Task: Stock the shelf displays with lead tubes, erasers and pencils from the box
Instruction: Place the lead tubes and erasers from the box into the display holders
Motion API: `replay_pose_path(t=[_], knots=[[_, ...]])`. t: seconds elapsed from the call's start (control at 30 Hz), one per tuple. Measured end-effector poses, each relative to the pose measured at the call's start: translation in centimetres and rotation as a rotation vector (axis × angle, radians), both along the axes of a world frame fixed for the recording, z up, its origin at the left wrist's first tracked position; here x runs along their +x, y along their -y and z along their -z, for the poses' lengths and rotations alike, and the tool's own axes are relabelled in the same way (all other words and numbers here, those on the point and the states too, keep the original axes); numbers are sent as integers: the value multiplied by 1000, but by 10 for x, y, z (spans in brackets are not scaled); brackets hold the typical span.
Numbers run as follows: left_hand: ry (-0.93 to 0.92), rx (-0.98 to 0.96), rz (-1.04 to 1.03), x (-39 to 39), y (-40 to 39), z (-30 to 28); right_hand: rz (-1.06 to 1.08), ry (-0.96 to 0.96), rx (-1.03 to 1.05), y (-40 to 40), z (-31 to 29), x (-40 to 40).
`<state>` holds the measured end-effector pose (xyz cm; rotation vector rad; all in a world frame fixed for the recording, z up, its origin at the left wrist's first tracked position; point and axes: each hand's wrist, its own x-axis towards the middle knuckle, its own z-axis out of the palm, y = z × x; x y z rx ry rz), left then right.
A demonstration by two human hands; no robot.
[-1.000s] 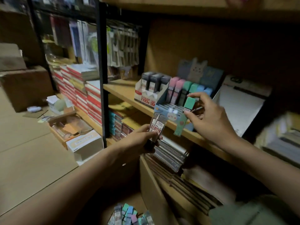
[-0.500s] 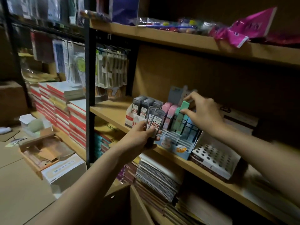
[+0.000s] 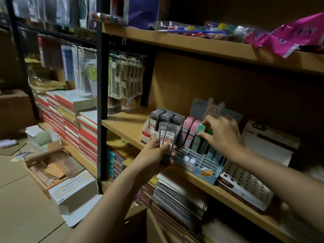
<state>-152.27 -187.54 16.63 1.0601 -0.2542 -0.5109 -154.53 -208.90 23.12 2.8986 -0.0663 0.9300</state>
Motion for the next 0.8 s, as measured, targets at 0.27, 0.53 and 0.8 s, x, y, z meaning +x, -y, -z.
replay_pose_path(t=[0.27,0.53,0.8], knots=[[41,-6,54,-4,11,1,120,42,-151,3,8,-2],[222,84,99,-7,11,0,-297,36,454,-19,-12,-9],[466,290,54,5,0,1,-400,-289,408,-43,-31,10]])
